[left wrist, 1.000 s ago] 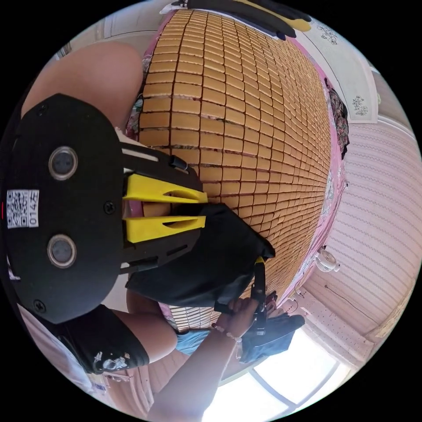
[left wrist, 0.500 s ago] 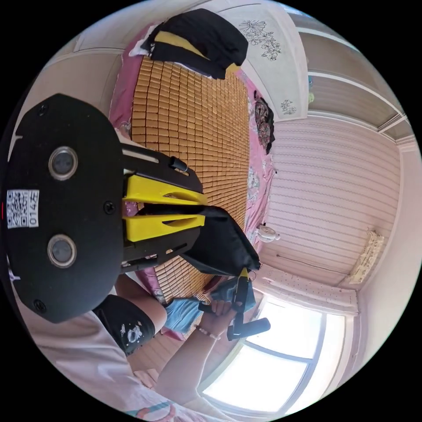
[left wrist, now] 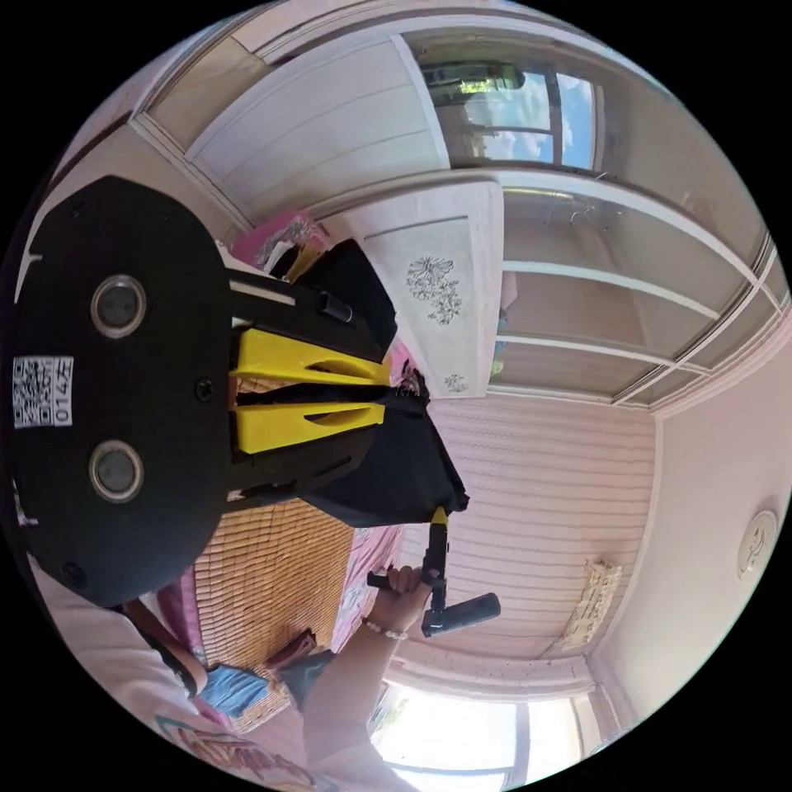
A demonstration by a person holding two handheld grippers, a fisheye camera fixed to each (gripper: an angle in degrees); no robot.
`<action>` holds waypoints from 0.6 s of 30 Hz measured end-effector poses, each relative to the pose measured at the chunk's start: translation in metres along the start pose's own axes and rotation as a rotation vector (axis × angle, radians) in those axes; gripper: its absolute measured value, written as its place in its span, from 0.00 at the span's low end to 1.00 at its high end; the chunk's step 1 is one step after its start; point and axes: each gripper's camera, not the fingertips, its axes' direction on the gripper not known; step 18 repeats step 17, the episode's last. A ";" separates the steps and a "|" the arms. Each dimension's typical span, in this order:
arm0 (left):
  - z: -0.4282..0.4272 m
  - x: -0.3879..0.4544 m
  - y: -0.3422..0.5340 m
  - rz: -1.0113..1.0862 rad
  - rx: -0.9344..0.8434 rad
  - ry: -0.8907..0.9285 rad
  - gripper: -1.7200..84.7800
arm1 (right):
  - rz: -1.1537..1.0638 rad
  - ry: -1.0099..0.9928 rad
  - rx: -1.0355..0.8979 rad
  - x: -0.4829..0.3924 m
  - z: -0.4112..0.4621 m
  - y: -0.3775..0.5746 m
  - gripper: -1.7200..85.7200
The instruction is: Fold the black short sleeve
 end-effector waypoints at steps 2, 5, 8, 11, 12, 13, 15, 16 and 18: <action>0.020 -0.036 -0.024 -0.078 0.012 -0.070 0.08 | 0.071 0.024 -0.037 0.022 0.049 -0.051 0.08; 0.056 -0.102 -0.035 -0.252 0.005 -0.172 0.12 | 0.273 0.123 -0.196 0.058 0.128 -0.094 0.12; 0.062 -0.134 -0.009 -0.311 -0.068 -0.274 0.12 | 0.339 0.048 -0.212 0.060 0.149 -0.063 0.12; 0.050 -0.114 0.035 -0.210 -0.097 -0.194 0.10 | 0.163 0.067 -0.227 0.026 0.126 0.018 0.12; 0.045 -0.096 0.056 -0.156 -0.098 -0.132 0.09 | 0.096 0.137 -0.270 0.009 0.112 0.066 0.12; 0.040 -0.075 0.080 -0.109 -0.101 -0.054 0.09 | 0.077 0.177 -0.305 0.002 0.105 0.091 0.12; 0.038 -0.040 0.112 -0.083 -0.157 0.024 0.08 | 0.143 0.334 -0.489 -0.019 0.070 0.193 0.12; 0.040 -0.015 0.130 -0.052 -0.220 0.065 0.08 | 0.181 0.362 -0.534 -0.023 0.058 0.217 0.12; 0.041 -0.003 0.137 -0.041 -0.246 0.090 0.08 | 0.268 0.404 -0.610 -0.032 0.029 0.262 0.12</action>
